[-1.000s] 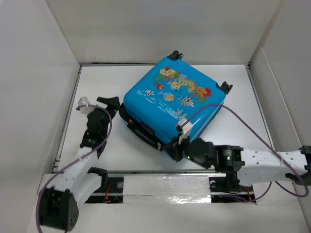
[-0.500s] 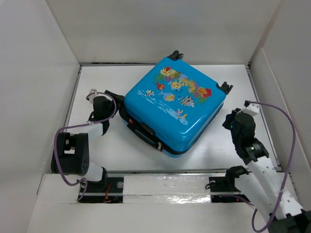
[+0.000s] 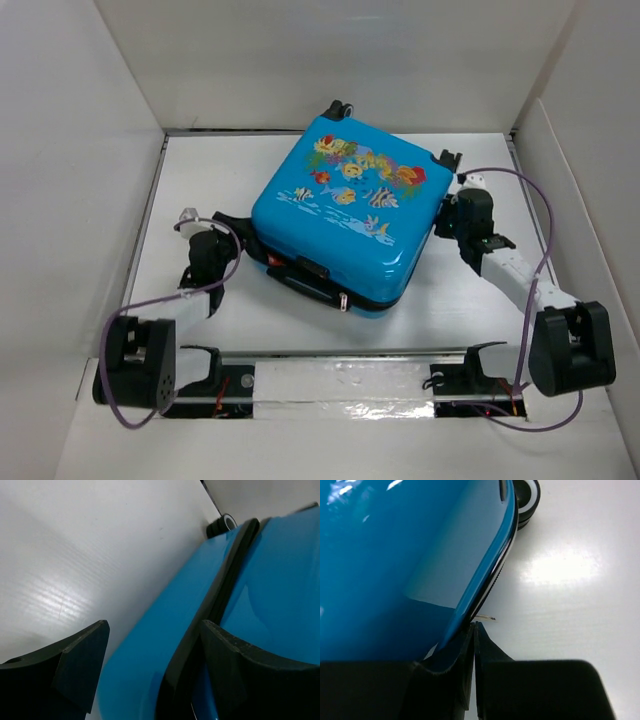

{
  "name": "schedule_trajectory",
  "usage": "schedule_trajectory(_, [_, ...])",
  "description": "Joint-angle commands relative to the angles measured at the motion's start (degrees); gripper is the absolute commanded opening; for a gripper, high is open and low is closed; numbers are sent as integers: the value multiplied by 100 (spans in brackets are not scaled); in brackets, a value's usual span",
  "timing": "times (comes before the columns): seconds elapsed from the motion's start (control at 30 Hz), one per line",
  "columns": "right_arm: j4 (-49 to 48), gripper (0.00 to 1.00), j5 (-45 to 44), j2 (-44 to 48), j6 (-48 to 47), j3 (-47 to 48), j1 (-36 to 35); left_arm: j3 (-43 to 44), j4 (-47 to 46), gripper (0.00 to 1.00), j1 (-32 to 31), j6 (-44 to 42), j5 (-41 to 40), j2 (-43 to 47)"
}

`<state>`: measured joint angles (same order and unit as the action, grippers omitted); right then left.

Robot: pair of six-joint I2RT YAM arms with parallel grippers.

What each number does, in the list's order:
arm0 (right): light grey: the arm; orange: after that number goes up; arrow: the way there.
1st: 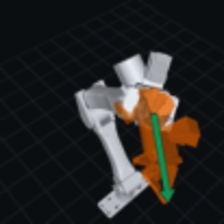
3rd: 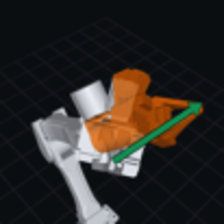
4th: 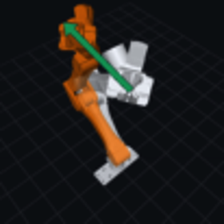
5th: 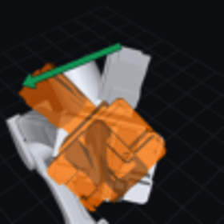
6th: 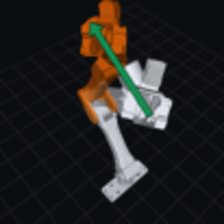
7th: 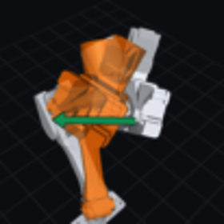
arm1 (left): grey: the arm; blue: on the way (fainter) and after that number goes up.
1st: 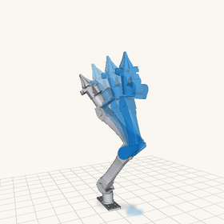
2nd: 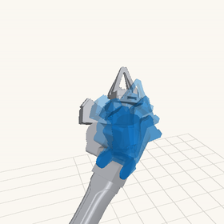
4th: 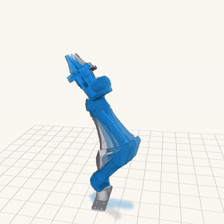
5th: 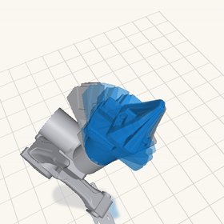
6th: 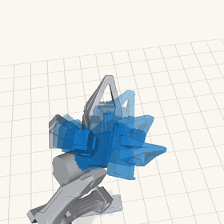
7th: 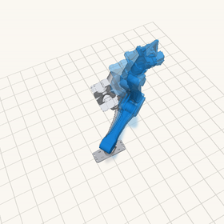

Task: Pack the luggage

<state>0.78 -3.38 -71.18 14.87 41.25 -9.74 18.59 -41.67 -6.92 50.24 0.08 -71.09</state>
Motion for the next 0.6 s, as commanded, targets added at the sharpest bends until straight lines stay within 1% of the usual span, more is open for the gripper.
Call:
schedule_trajectory(0.0, [-1598, 11, 1673, -326, 16, 654, -389, -671, 317, 71, -424, -339, 950, 700])
schedule_trajectory(0.13, [-1545, 12, 1902, -765, -37, 1024, -240, -1199, 860, 68, -565, -225, 1161, 1807])
schedule_trajectory(0.17, [-1528, 14, 1963, -879, -46, 1086, -152, -1339, 1019, 68, -565, -199, 1196, 2314])
schedule_trajectory(0.2, [-1458, 17, 1998, -915, -72, 1226, -47, -1358, 1482, 68, -565, -216, 1144, 2563])
schedule_trajectory(0.23, [-1379, 17, 1999, -968, -98, 1331, 6, -1358, 1704, 68, -565, -234, 1126, 2852])
schedule_trajectory(0.27, [-1265, 22, 2077, -1020, -142, 1446, 68, -1306, 1915, 68, -626, -242, 1109, 3421])
schedule_trajectory(0.3, [-1160, 24, 2121, -1091, -177, 1551, 138, -1253, 2100, 68, -627, -251, 1074, 3696])
schedule_trajectory(0.33, [-976, 29, 2157, -1117, -221, 1639, 200, -1183, 2493, 68, -627, -295, 1039, 3969])
schedule_trajectory(0.37, [-896, 37, 2201, -1109, -230, 1788, 322, -947, 2723, 68, -627, -348, 977, 4398])
schedule_trajectory(0.47, [-772, 49, 2271, -1118, -248, 1921, 516, -656, 2779, 68, -627, -322, 1160, 4727])
schedule_trajectory(0.5, [-711, 52, 2341, -1135, -239, 2052, 647, -585, 2770, 68, -627, -261, 1335, 4675])
schedule_trajectory(0.57, [-413, 60, 2438, -1188, -266, 2202, 701, -340, 2848, 69, -627, -312, 1399, 4430])
